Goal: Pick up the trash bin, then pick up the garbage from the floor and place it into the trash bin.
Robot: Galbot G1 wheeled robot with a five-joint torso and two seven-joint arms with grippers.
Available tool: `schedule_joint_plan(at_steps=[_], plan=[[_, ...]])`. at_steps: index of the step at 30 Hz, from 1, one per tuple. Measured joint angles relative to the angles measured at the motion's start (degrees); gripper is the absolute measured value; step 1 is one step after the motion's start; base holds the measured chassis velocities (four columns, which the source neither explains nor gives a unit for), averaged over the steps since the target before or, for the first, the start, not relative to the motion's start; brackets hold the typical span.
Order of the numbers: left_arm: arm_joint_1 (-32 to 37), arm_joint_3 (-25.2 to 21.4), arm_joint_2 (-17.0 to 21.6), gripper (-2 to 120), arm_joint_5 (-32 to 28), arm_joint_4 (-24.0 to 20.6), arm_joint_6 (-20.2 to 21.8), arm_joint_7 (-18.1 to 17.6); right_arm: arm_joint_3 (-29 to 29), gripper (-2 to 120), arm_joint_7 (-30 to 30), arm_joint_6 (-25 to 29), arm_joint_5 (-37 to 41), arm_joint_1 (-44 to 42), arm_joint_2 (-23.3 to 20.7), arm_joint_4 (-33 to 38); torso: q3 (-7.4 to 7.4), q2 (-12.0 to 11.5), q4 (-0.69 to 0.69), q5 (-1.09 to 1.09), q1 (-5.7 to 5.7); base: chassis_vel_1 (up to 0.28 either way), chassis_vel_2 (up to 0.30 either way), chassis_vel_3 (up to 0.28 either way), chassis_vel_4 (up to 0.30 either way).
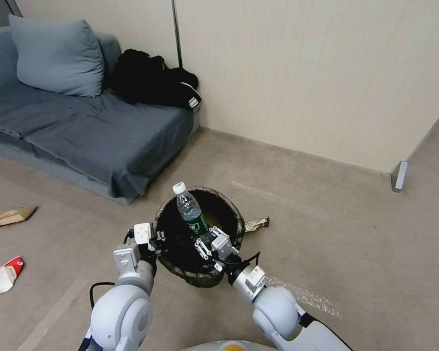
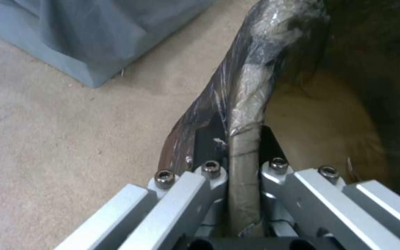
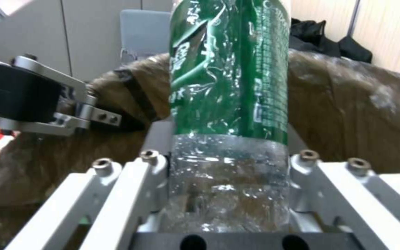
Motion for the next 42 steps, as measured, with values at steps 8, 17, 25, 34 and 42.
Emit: schedule_joint_plan(at_steps=[8, 17, 25, 34, 42], plan=[[0.3, 0.1, -0.2, 0, 0.0, -0.1, 0.0, 0.0, 0.0, 62, 0.5, 0.0, 0.1, -0.5, -0.5, -0.1, 0.0, 0.0, -0.01, 0.0, 0.0, 0.0, 0.0, 0.0, 0.0], [-0.2, 0.1, -0.2, 0, 0.0, 0.3, 0.0, 0.0, 0.0, 94, 0.6, -0.2, 0.2, -0.2, -0.6, 0.4, 0.0, 0.0, -0.01, 0.0, 0.0, 0.0, 0.0, 0.0, 0.0], [-0.5, 0.1, -0.3, 0, 0.1, 0.9, 0.1, -0.1, -0.3, 100, 0.6, -0.2, 0.1, 0.0, -0.2, 0.4, 0.0, 0.0, 0.0, 0.0, 0.0, 0.0, 0.0, 0.0, 0.0], [-0.6, -0.2, -0.3, 0, 2.4, 1.8, 0.4, 0.4, 1.8, 100, 3.5, 0.1, -2.6, 0.3, 1.7, 7.1, 0.0, 0.0, 0.0, 0.0, 0.0, 0.0, 0.0, 0.0, 0.0], [-0.2, -2.6, -0.4, 0, 4.8, 2.7, -0.4, 1.7, 13.9, 100, 8.2, -1.3, -5.7, -4.8, 6.1, 19.2, 0.0, 0.0, -0.02, -0.02, 0.0, 0.0, 0.0, 0.0, 0.0]])
